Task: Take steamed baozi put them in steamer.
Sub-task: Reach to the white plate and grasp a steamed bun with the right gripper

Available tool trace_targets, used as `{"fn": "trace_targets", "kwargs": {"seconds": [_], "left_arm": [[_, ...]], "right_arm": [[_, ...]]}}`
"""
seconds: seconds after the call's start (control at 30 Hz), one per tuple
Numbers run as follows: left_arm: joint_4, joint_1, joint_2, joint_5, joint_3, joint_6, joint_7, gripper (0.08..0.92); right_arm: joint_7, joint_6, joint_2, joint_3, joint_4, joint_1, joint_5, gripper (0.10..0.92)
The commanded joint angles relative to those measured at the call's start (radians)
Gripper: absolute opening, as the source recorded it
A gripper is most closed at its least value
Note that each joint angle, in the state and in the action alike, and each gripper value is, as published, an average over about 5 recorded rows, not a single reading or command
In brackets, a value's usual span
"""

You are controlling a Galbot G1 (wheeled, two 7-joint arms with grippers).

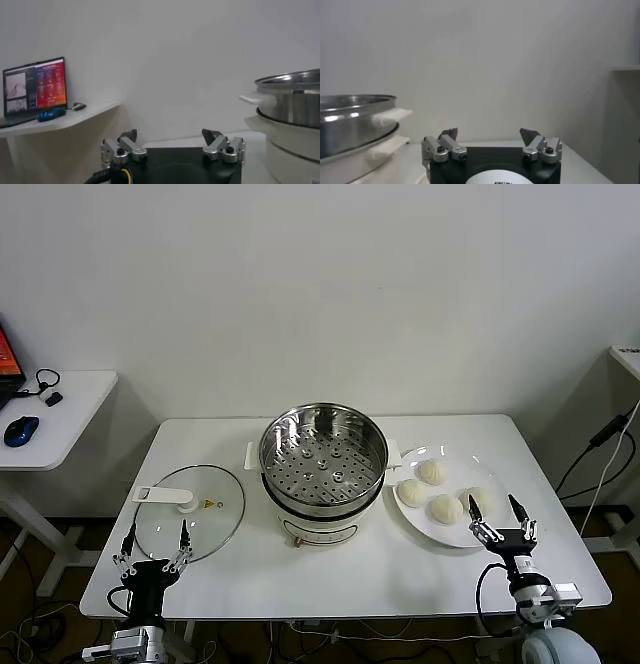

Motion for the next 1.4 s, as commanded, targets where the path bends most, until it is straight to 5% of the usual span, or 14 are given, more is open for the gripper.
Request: {"fn": "trace_targets", "kwargs": {"seconds": [0.03, 0.5, 0.9, 1.13, 1.4], "left_arm": [[0.001, 0.0, -0.049, 0.005, 0.002, -0.004, -0.001, 0.823], [0.015, -0.005, -0.049, 0.02, 0.017, -0.023, 0.01, 0.823], [0.013, 0.004, -0.049, 0.038, 0.03, -0.041, 0.026, 0.823], [0.036, 0.001, -0.049, 0.057, 0.033, -0.064, 0.031, 0.823], [0.039, 0.005, -0.049, 0.068, 0.036, -0.082, 0.041, 0.823]], "right_arm": [[0.021, -0.139, -0.077, -0.001, -0.006, 0.091, -0.075, 0.823], [-0.214, -0.39, -0.454, -0.273, -0.113, 0.462, -0.189, 0.823], [-0.545, -0.585, -0.716, -1.031, -0.255, 1.183, -0.063, 0.823], [-0.715, -0.455, -0.662, -1.721, -0.439, 1.801, 0.003, 0.823], [-0.911, -0.257, -0.456, -2.225, -0.664, 2.162, 0.033, 0.823]]}}
